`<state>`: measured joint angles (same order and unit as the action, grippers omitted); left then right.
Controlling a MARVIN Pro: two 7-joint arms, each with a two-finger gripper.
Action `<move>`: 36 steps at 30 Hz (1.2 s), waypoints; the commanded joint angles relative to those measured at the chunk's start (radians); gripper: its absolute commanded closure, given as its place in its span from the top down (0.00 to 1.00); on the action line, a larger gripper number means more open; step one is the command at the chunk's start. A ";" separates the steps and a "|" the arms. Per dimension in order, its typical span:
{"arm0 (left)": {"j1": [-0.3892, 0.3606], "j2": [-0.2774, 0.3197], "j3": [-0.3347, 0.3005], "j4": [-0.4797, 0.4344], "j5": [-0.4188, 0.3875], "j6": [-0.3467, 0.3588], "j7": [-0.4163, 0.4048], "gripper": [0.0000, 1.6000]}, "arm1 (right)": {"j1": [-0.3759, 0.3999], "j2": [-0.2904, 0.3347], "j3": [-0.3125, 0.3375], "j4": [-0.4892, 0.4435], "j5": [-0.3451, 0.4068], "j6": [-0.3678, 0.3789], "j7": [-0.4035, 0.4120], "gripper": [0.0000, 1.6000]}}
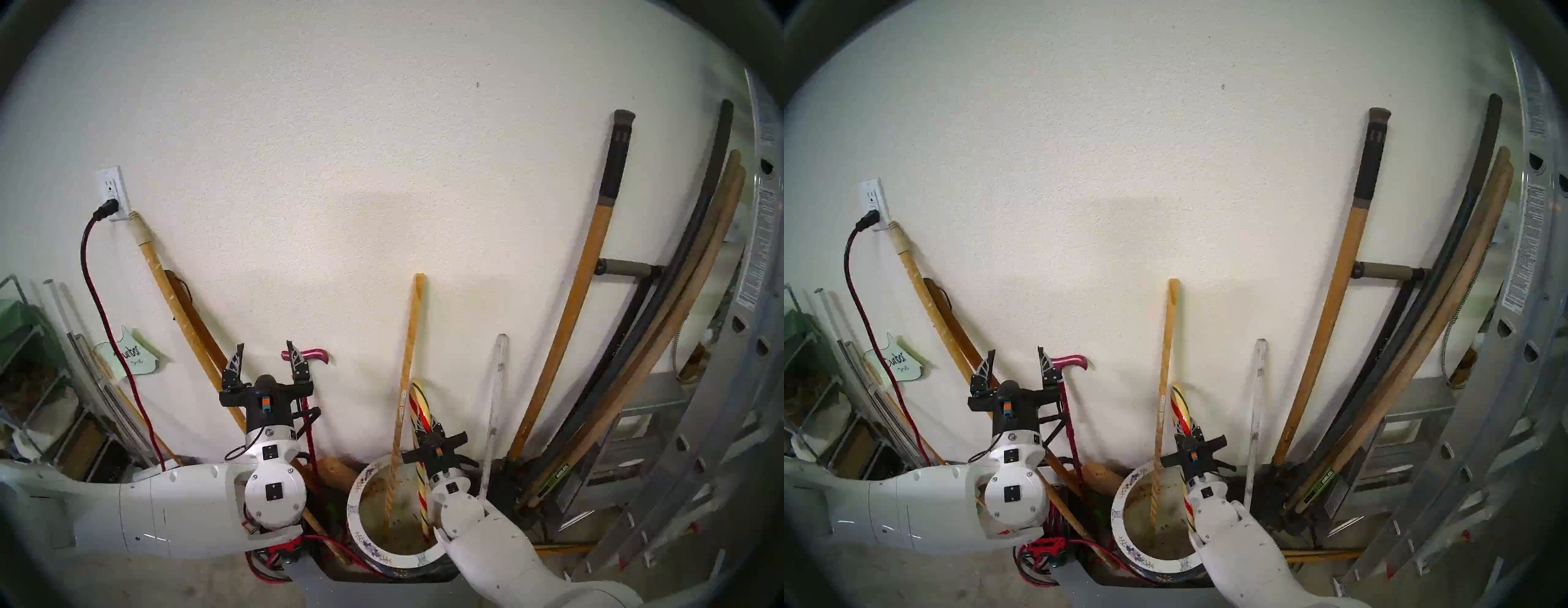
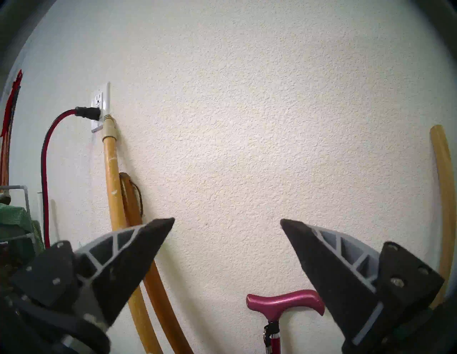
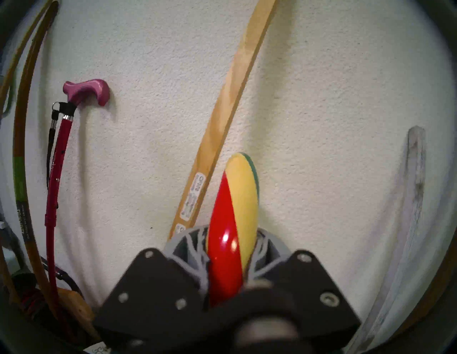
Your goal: Take wooden sticks or brooms out of the pot
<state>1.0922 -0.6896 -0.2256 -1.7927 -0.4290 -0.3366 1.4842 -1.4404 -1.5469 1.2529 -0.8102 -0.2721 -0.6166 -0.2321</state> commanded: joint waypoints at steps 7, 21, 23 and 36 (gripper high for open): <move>-0.002 -0.001 -0.001 0.000 0.001 0.000 -0.001 1.00 | -0.004 0.102 0.048 -0.186 0.014 -0.148 0.033 0.00; -0.002 -0.001 -0.001 0.000 0.001 0.000 -0.001 1.00 | -0.003 0.141 0.122 -0.368 0.090 -0.190 0.068 0.00; -0.002 -0.001 -0.001 0.000 0.001 0.000 -0.001 1.00 | 0.006 0.143 0.130 -0.380 0.099 -0.191 0.072 0.00; -0.002 -0.001 -0.001 0.000 0.001 0.000 -0.001 1.00 | -0.001 0.175 0.179 -0.556 0.197 -0.113 0.114 0.00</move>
<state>1.0921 -0.6895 -0.2252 -1.7928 -0.4293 -0.3366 1.4841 -1.4520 -1.3871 1.4152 -1.2546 -0.1314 -0.7759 -0.1386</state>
